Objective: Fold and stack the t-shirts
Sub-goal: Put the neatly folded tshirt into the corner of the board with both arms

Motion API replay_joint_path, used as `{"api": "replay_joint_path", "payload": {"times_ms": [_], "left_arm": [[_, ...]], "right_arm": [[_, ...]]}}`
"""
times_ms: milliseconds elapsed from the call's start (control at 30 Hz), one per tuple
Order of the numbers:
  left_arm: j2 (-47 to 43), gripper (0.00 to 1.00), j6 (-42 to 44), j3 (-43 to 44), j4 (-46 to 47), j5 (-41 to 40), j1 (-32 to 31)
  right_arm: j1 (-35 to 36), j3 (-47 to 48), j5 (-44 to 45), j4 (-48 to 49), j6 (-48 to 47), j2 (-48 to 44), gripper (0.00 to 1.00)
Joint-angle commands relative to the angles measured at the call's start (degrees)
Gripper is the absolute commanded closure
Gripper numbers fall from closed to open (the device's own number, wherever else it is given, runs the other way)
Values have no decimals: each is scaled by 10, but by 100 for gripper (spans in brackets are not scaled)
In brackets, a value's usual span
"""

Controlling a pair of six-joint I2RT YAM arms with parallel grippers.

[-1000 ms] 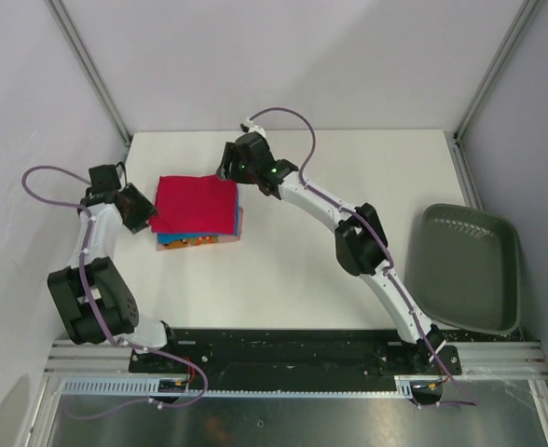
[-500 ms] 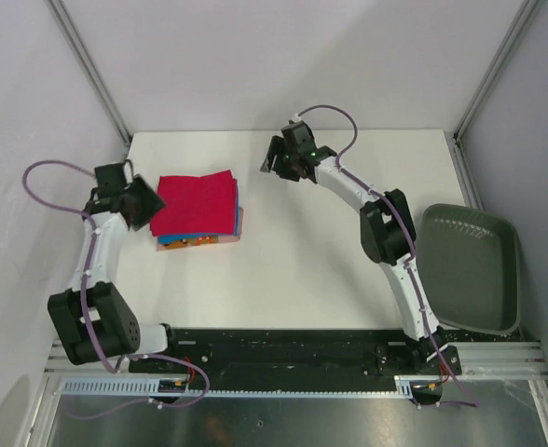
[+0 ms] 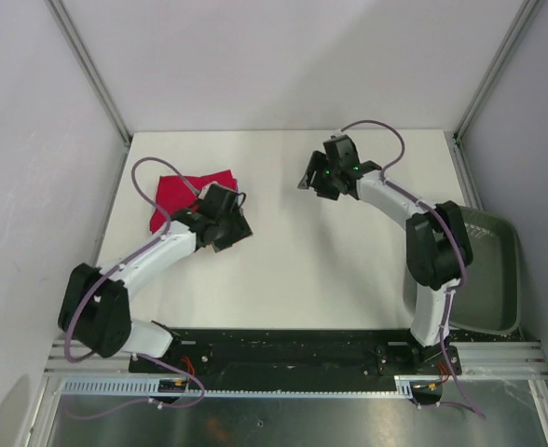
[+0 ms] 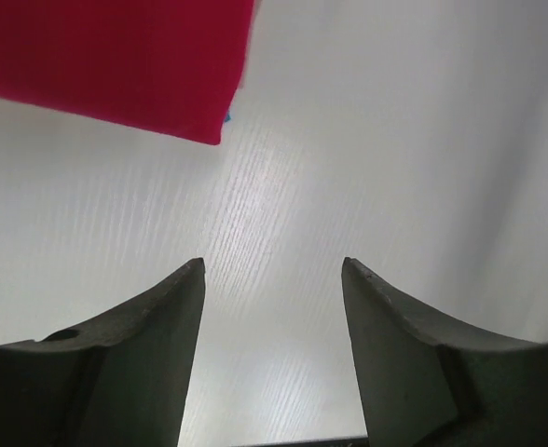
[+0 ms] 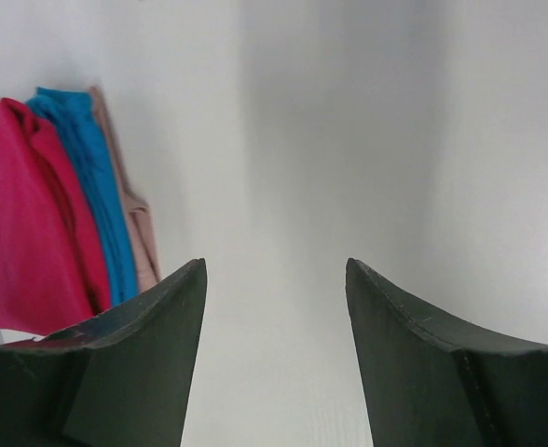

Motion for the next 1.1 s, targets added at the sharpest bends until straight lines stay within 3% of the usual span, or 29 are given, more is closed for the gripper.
{"api": "replay_joint_path", "payload": {"times_ms": [0,200,400,867,1067], "left_arm": [[44,34,-146,1,-1,-126,-31],[113,32,-254,16,-1,-176,-36],[175,32,-291,52,-3,-220,-33],[248,33,-253,87,-22,-258,19],[275,33,-151,120,-24,-258,56]], "right_arm": [[-11,-54,7,11,-6,-69,35],[-15,-87,14,-10,-21,-102,36],[-17,-100,16,-23,-32,-120,36],[-22,-110,2,-25,-38,-126,37],[-22,-110,-7,-23,-36,-121,38]]}}
